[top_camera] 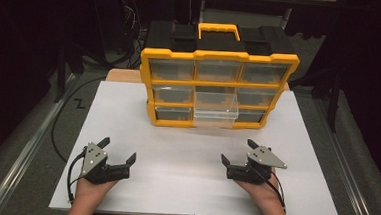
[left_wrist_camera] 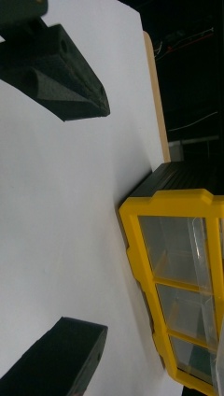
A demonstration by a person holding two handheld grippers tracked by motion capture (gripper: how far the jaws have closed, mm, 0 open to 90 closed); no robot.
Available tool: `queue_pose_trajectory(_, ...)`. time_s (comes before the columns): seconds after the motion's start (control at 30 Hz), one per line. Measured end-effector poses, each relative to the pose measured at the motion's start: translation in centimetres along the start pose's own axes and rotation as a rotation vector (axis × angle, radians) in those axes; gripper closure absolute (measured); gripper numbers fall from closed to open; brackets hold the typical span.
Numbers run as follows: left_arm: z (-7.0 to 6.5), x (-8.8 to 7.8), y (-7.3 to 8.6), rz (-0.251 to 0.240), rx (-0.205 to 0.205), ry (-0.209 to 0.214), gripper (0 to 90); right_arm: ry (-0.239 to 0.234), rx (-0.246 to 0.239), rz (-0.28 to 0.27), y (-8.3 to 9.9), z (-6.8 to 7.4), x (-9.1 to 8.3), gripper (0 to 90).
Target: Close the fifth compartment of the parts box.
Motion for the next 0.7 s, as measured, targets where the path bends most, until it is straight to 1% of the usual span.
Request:
queue_pose_trajectory(0.07, 0.0, 0.0, 0.0, -0.001, -0.001, 0.001, 0.2, -0.011, 0.002, -0.004, -0.1, 0.4, 0.2, 2.0)
queue_pose_trajectory(0.13, 0.0, 0.0, 0.0, -0.001, -0.001, 0.001, 0.2, -0.016, 0.003, -0.006, -0.1, 0.5, 0.3, 2.3)
queue_pose_trajectory(0.27, 0.0, 0.0, 0.0, -0.002, -0.002, 0.002, 0.1, -0.031, 0.007, 0.006, -0.1, 1.0, 0.6, 5.4)
queue_pose_trajectory(0.33, 0.0, 0.0, 0.0, -0.002, -0.002, 0.001, 0.2, -0.037, 0.015, 0.011, -0.1, 1.1, 0.7, 6.8)
queue_pose_trajectory(0.6, 0.0, -0.1, 0.0, -0.004, -0.004, -0.002, 0.1, -0.046, 0.022, 0.027, -0.1, 1.2, 0.8, 10.3)
queue_pose_trajectory(0.7, 0.1, -0.2, -0.1, -0.005, -0.003, -0.003, 0.1, -0.063, 0.019, 0.038, 0.0, 1.3, 0.7, 10.8)
Point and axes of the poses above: each handheld gripper's, and its own axes: x roughly forward along the jaws, y roughly out of its underside, z roughly to its left, the point moved 3 cm from there along x, roughly forward along the jaws, and after that the axes turned 15 degrees about -z, right-handed, at the moved point
